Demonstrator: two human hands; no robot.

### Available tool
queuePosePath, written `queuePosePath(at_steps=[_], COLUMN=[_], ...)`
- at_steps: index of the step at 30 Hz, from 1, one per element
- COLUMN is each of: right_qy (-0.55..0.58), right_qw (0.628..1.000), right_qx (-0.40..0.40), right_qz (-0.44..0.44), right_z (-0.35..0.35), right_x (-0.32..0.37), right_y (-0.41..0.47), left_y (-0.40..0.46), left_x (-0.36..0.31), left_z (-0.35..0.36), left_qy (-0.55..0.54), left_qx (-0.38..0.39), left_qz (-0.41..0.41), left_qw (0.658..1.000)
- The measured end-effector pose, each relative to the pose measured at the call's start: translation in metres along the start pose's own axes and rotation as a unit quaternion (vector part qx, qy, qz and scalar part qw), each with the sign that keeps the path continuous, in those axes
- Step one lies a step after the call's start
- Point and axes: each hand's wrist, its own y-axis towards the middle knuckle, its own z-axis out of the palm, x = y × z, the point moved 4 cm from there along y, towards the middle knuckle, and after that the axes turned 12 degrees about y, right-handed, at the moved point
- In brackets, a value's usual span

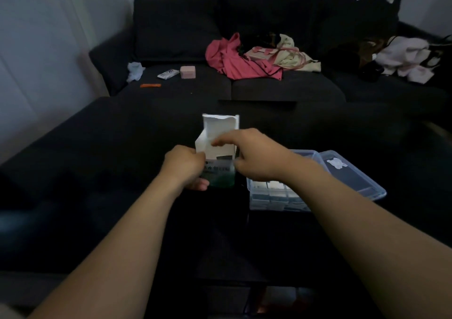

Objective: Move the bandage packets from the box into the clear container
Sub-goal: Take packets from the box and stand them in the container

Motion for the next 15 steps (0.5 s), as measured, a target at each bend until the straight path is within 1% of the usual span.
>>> queuePosePath(at_steps=[1,2,4,5,6,10,13,15], right_qy=[-0.015,-0.029,-0.037,-0.028,-0.017,-0.001,-0.035,-0.059], right_qw=[1.000,0.999,0.999,0.999,1.000,1.000,0.999,0.996], right_qx=[0.006,0.009,0.007,0.008,0.010,0.008,-0.022,-0.060], right_qz=[0.005,0.010,0.015,0.019,0.022,0.028,0.007,-0.021], right_z=[0.002,0.003,0.005,0.006,0.006,0.006,0.008,0.007], right_x=[0.000,-0.001,-0.003,-0.005,-0.006,-0.010,-0.005,0.003], right_y=[0.001,0.001,0.000,-0.002,-0.003,-0.001,0.002,0.003], left_y=[0.000,0.000,-0.006,-0.010,-0.012,-0.021,-0.024,-0.024], left_x=[-0.002,-0.006,-0.014,-0.017,-0.019,-0.024,-0.024,-0.023], left_z=[-0.001,-0.004,-0.011,-0.014,-0.015,-0.016,-0.017,-0.017], left_qy=[0.013,0.054,0.140,0.157,0.161,0.155,0.156,0.154], left_qx=[-0.001,-0.022,-0.109,-0.150,-0.177,-0.216,-0.239,-0.242], left_qz=[0.031,0.084,0.198,0.236,0.257,0.286,0.292,0.297], left_qw=[0.999,0.995,0.964,0.947,0.936,0.921,0.913,0.911])
